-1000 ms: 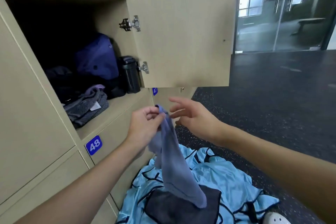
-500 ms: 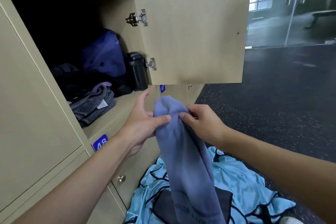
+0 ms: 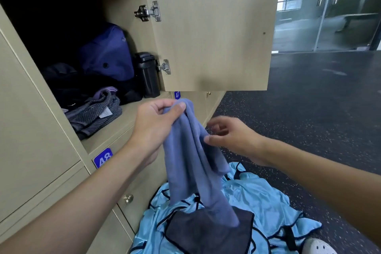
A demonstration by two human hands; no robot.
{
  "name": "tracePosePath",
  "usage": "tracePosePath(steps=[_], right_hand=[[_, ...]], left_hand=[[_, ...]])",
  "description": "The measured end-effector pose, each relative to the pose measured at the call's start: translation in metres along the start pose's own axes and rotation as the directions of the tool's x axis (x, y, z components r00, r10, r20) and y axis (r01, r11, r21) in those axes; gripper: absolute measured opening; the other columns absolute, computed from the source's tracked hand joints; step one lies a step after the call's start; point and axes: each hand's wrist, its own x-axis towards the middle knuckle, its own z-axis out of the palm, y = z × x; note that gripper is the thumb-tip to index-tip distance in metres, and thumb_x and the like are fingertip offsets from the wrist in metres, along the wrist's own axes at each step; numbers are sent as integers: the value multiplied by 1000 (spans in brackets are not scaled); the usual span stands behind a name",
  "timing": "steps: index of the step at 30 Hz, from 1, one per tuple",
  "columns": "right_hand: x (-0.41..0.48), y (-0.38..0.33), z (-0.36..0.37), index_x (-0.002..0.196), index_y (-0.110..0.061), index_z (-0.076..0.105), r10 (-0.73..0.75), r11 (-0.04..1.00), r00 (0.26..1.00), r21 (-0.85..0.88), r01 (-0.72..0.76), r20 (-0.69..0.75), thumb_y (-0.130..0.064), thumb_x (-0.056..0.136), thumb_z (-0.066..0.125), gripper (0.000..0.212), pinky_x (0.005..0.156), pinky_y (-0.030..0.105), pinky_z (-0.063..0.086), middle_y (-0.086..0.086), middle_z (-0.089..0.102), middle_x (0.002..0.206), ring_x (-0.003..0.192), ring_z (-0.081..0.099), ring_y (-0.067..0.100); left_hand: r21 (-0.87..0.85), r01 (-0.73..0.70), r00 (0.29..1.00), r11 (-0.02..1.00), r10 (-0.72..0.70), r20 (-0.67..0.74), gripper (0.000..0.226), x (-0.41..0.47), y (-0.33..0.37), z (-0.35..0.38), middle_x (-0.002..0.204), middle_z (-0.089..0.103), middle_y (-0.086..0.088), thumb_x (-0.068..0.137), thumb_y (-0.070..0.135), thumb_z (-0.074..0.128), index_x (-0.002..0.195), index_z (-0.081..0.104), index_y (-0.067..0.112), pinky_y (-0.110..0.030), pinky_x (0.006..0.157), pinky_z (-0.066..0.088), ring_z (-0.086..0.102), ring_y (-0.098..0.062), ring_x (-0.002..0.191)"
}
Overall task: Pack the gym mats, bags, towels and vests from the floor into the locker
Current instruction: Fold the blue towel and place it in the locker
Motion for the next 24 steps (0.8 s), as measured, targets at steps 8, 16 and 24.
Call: tracePosePath(steps=[8, 16, 24], right_hand=[[-7, 3, 15, 98, -11, 66, 9, 996, 992, 89, -20, 126, -15, 86, 75, 15, 59, 14, 43, 1, 62, 84, 68, 55, 7], [-6, 8, 30, 87, -8, 64, -21, 996, 994, -89, 31, 110, -9, 94, 60, 9, 57, 15, 39, -1, 57, 74, 65, 46, 8], [-5, -12, 16, 93, -6, 59, -122, 988, 990, 85, 128, -75, -15, 100, 56, 12, 65, 32, 39, 30, 63, 79, 69, 46, 16]], left_hand=[[-38, -14, 997, 999, 12, -71, 11, 7, 20, -9, 83, 70, -10, 92, 15, 69, 83, 70, 10, -35, 79, 55, 64, -19, 78], [-68, 46, 999, 997, -47, -13, 10, 6, 27, -15, 86, 74, -9, 92, 4, 67, 100, 69, 10, -25, 69, 57, 68, -14, 75], [452, -5, 939, 892, -152, 310, 43, -7, 0, -16, 113, 67, 9, 72, 28, 89, 111, 72, 36, -20, 93, 47, 61, 0, 108]])
